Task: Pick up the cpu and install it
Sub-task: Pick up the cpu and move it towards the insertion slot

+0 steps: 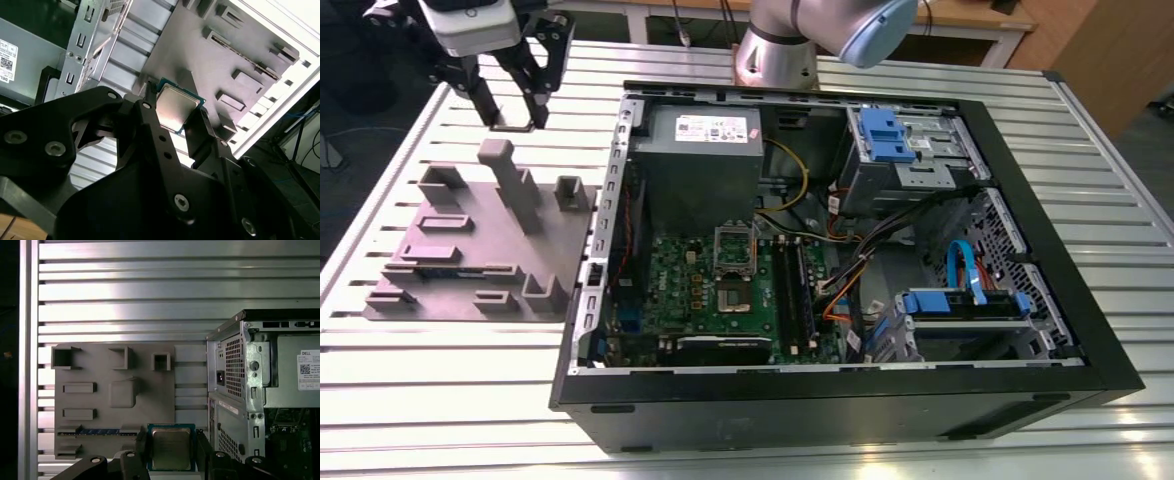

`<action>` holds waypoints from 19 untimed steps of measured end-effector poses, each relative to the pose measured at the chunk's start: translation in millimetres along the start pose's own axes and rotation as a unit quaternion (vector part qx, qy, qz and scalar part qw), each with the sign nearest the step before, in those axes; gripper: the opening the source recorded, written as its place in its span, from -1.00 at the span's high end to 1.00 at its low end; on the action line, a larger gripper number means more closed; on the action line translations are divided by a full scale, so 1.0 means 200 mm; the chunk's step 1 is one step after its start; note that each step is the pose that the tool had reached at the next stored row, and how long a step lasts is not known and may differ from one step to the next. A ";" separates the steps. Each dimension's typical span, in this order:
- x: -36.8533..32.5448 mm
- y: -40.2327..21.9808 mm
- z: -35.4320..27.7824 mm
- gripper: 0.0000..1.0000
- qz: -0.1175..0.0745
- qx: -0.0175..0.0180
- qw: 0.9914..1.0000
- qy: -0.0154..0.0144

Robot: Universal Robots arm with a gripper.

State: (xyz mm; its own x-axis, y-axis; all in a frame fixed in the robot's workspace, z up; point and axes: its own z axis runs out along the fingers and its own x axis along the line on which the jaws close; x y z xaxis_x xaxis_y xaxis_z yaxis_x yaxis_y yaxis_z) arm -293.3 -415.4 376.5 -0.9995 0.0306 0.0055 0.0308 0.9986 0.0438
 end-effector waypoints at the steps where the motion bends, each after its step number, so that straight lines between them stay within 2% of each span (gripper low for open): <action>1: -0.007 0.000 0.000 0.06 0.000 0.000 1.000 0.000; 12: -0.082 0.003 0.000 0.06 0.000 0.000 1.000 0.000; 19: -0.088 0.003 0.000 0.06 0.000 0.000 1.000 0.000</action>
State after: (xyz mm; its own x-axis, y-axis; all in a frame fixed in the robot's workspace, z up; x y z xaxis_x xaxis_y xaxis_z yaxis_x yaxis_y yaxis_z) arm -275.7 -415.4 376.5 -0.9995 0.0306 0.0056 0.0308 0.9986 0.0438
